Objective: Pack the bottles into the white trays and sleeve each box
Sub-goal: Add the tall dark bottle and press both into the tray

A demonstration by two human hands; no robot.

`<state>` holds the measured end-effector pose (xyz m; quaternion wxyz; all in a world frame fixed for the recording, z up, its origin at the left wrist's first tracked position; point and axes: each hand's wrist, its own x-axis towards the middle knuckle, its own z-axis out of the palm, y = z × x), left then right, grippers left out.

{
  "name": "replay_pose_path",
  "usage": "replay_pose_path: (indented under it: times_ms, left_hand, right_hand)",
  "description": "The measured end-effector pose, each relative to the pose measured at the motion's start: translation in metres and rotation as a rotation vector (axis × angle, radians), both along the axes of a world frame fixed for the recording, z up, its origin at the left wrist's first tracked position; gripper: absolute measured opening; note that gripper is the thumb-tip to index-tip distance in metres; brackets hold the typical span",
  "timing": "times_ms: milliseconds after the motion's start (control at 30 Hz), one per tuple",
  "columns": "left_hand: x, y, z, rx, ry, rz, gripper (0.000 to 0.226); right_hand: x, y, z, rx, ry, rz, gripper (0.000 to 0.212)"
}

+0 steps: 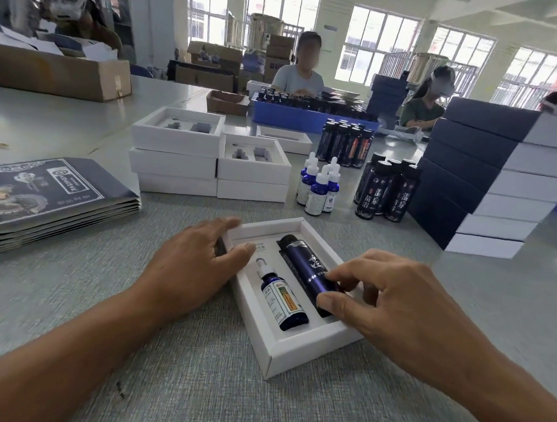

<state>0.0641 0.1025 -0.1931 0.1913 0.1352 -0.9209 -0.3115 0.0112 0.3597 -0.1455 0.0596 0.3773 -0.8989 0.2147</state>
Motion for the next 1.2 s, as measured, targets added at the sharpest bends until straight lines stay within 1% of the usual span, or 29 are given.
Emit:
replay_pose_path:
  times_ms: [67, 133, 200, 267, 367, 433, 533, 700, 800, 933, 1033, 1100, 1200]
  left_hand:
    - [0.0, 0.0, -0.001, -0.004, -0.002, 0.005, 0.064]
    - [-0.001, 0.001, -0.001, -0.011, -0.006, 0.008, 0.063]
    - [-0.001, 0.001, -0.001, -0.011, -0.008, 0.008, 0.063]
    - [-0.001, 0.002, -0.001, 0.0, -0.006, 0.005, 0.064]
    - [-0.001, 0.002, -0.001, 0.01, -0.014, 0.003, 0.064]
    - [-0.001, 0.003, -0.001, 0.014, -0.013, 0.006, 0.063]
    - [0.0, 0.003, 0.0, 0.029, -0.002, 0.001, 0.06]
    - [0.0, 0.002, -0.001, 0.02, 0.009, 0.002, 0.059]
    - [0.0, 0.002, -0.001, 0.038, 0.007, 0.001, 0.059]
    - [0.002, 0.004, 0.0, 0.032, 0.019, 0.003, 0.058]
    - [0.002, 0.003, 0.0, 0.026, 0.016, -0.002, 0.06]
    - [0.003, 0.003, 0.0, 0.024, 0.01, -0.004, 0.063]
    - [0.003, 0.004, 0.001, 0.021, -0.003, -0.002, 0.065]
  right_hand:
    - [-0.002, 0.002, 0.001, 0.024, -0.017, 0.014, 0.055]
    - [-0.005, 0.004, 0.001, -0.005, -0.036, 0.023, 0.06]
    - [-0.007, 0.006, 0.0, -0.059, -0.048, 0.022, 0.056]
    - [-0.011, 0.006, -0.003, -0.082, -0.061, 0.025, 0.046]
    - [-0.015, 0.003, -0.005, -0.084, -0.07, 0.046, 0.044]
    - [-0.016, 0.0, -0.006, -0.048, -0.081, 0.082, 0.043]
    - [-0.017, -0.003, -0.009, 0.059, -0.101, 0.142, 0.039]
    - [-0.021, -0.006, -0.006, 0.152, -0.1, 0.178, 0.039]
    - [-0.026, -0.003, 0.0, 0.143, -0.231, 0.187, 0.039]
    - [-0.027, 0.002, -0.006, 0.137, -0.241, 0.215, 0.043]
    - [-0.02, 0.004, -0.015, 0.013, -0.279, 0.209, 0.04]
    - [-0.018, 0.007, -0.021, -0.09, -0.259, 0.186, 0.041]
    - [-0.021, 0.015, -0.017, -0.181, -0.193, 0.123, 0.057]
